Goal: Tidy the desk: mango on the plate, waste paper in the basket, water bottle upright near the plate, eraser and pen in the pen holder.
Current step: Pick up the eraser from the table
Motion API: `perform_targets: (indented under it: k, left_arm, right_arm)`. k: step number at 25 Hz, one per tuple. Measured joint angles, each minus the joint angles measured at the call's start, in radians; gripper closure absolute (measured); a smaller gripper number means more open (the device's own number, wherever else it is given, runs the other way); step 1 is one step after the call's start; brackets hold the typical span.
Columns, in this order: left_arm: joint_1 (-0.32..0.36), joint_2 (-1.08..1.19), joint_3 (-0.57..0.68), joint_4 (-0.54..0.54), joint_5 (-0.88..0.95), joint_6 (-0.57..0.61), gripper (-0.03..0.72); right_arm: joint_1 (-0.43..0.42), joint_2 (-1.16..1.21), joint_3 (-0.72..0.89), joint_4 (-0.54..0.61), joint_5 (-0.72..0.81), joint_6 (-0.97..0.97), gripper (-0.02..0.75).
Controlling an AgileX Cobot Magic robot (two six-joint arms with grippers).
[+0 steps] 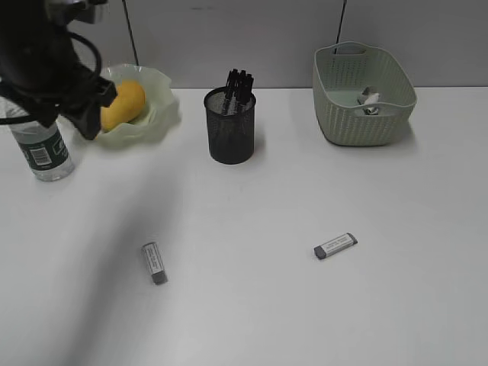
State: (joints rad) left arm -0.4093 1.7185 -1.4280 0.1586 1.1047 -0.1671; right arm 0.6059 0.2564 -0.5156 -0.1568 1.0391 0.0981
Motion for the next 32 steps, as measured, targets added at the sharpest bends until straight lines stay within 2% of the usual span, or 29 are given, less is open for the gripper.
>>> perform_targets:
  k: [4,7,10,13,23,28,32]
  left_arm:
    - [0.097,-0.171,0.217,-0.059,-0.1,0.02,0.201]
    - [0.199,-0.298,0.361,-0.104,-0.135,0.072,0.201]
    - [0.286,-0.451,0.471,-0.133,-0.155,0.118,0.201]
    - [0.336,-0.621,0.56,-0.149,-0.186,0.127,0.201]
    - [0.346,-1.262,0.791,-0.167,-0.189,0.131,0.201]
    - [0.346,-1.522,0.822,-0.17,-0.095,0.131,0.201]
    - [0.346,-1.644,0.826,-0.17,-0.026,0.131,0.201]
  right_arm:
    - [0.0,0.0,0.0,0.0,0.0,0.0,0.247]
    - [0.0,0.0,0.0,0.0,0.0,0.0,0.247]
    - [0.0,0.0,0.0,0.0,-0.001,0.0,0.247]
    - [0.0,0.0,0.0,0.0,-0.001,0.0,0.247]
    - [0.0,0.0,0.0,0.0,-0.001,0.0,0.247]
    - [0.0,0.0,0.0,0.0,-0.001,0.0,0.247]
    - [0.0,0.0,0.0,0.0,-0.002,0.0,0.247]
